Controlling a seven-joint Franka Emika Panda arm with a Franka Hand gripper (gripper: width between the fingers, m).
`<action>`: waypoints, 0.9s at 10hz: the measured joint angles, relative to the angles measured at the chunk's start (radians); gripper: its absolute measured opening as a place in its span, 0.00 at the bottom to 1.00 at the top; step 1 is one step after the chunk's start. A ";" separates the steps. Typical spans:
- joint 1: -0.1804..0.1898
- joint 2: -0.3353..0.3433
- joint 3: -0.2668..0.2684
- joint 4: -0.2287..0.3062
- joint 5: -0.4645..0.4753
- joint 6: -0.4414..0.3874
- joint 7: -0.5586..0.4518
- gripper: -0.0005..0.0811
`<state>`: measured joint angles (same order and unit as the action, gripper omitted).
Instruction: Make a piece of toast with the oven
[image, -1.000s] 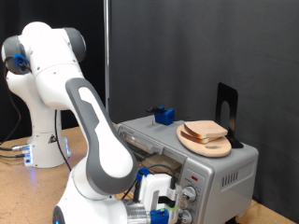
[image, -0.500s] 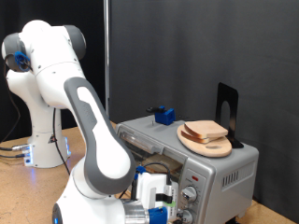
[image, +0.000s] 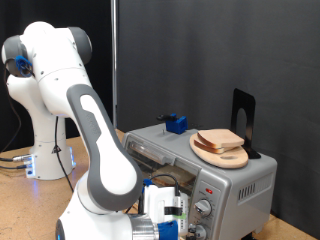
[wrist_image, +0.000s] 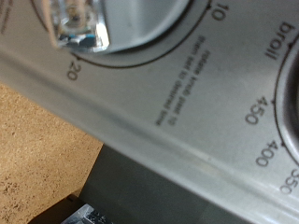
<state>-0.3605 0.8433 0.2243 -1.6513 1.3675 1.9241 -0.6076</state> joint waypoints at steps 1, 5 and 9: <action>0.000 0.000 0.000 -0.001 0.003 0.000 -0.003 0.13; 0.000 0.001 0.001 0.006 0.029 0.010 -0.003 0.13; 0.003 0.005 -0.001 0.076 0.048 0.024 0.073 0.61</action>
<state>-0.3570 0.8487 0.2229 -1.5758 1.4154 1.9481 -0.5347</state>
